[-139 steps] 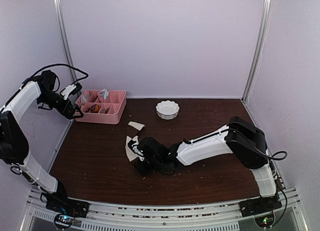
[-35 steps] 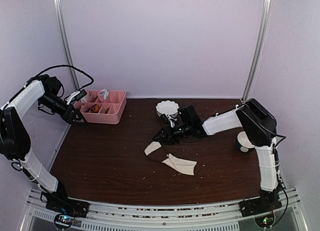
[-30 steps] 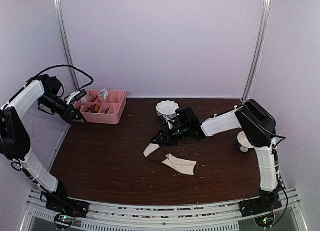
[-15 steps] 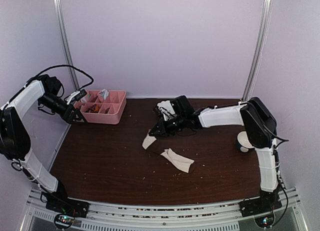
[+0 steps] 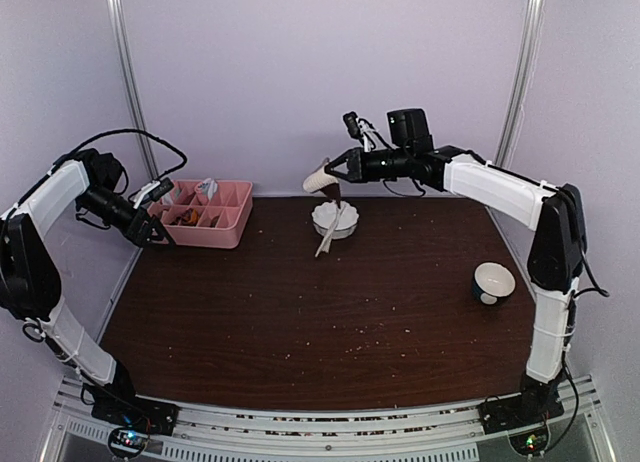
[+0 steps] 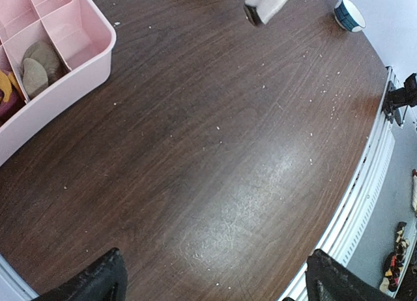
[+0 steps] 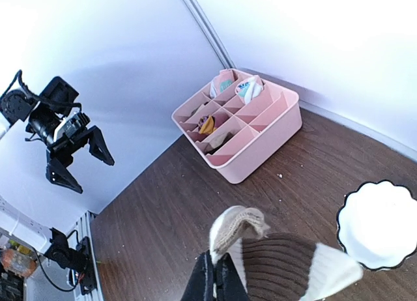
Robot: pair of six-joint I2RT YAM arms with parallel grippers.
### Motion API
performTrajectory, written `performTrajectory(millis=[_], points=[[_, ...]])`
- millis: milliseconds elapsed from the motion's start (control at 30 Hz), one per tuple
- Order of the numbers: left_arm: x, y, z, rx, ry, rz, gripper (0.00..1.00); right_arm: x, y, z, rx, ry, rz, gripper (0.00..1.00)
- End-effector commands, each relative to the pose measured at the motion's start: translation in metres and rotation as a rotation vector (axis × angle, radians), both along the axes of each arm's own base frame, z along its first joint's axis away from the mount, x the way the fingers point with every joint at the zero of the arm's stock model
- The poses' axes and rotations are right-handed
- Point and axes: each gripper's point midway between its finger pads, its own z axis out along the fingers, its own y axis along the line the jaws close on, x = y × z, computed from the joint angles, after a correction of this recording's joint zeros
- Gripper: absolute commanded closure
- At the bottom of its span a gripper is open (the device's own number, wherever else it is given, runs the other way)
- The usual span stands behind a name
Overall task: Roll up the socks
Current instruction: Adjust the sock at the center of the board.
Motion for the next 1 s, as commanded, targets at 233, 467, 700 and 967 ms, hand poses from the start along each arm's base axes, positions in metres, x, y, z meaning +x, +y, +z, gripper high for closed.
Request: performTrajectory(millis=[233,467,700,967], points=[[0.005,-0.003,0.007,-0.005,-0.036,-0.016,0.02,-0.16,0.113,-0.136,-0.313,0.005,0.431,1.0],[0.007,-0.007,0.003,-0.027,-0.02,-0.026,0.02,-0.236,0.127,-0.197,-0.406,0.067,0.534,0.75],[-0.015,-0.044,-0.019,0.02,-0.005,-0.219,0.02,-0.255,0.1,-0.17,-0.34,0.091,0.558,0.46],[-0.032,-0.089,-0.041,0.053,-0.002,-0.458,0.02,-0.192,0.05,-0.201,-0.377,0.195,0.18,0.69]])
